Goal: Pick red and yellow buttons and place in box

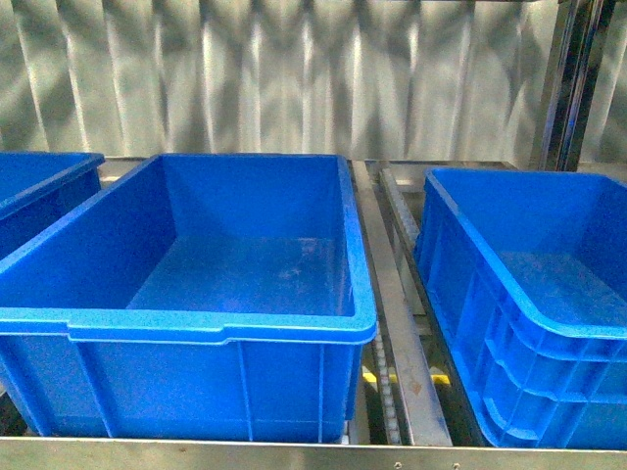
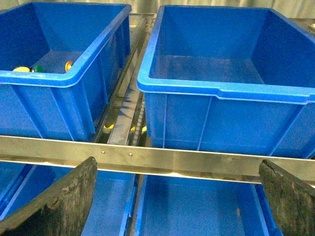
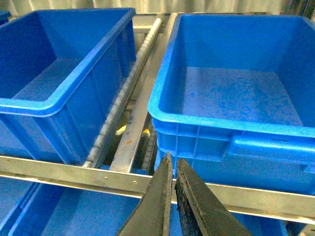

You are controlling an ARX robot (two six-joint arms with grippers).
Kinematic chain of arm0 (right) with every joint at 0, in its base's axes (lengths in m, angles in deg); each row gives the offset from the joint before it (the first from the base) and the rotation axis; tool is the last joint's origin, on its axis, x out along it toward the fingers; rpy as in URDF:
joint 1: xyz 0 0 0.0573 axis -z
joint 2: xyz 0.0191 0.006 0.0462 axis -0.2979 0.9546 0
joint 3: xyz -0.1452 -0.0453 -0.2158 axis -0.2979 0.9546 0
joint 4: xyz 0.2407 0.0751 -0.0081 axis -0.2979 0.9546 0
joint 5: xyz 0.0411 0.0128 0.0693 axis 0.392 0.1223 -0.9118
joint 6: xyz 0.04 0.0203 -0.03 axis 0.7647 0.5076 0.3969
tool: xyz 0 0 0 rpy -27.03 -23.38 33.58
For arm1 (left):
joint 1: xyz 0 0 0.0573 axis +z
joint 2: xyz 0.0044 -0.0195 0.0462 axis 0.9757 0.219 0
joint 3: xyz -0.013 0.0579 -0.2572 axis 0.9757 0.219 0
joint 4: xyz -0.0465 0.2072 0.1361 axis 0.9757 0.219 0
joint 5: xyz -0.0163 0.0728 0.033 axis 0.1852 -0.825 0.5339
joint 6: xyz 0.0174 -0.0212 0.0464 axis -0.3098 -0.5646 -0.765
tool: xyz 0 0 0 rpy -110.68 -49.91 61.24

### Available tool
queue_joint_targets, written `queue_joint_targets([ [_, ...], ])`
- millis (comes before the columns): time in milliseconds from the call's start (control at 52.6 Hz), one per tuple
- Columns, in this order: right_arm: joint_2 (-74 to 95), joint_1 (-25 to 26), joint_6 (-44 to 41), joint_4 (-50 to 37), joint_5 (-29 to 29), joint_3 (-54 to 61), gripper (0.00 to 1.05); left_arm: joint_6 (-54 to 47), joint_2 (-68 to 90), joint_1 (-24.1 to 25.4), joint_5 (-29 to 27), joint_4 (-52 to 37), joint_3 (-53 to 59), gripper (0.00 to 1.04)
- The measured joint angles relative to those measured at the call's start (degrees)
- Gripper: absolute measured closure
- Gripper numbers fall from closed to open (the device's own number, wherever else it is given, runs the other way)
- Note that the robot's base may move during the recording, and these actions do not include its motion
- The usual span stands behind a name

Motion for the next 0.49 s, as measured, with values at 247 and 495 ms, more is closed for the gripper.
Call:
queue_joint_targets([
  [247, -5.8, 0.0, 0.0, 2.9, 0.0, 3.0, 1.01, 0.0, 0.0, 0.0, 0.0, 0.0, 0.0, 0.08],
  [495, -11.4, 0.0, 0.0, 6.6, 0.0, 4.8, 1.01, 0.0, 0.0, 0.0, 0.0, 0.0, 0.0, 0.08],
])
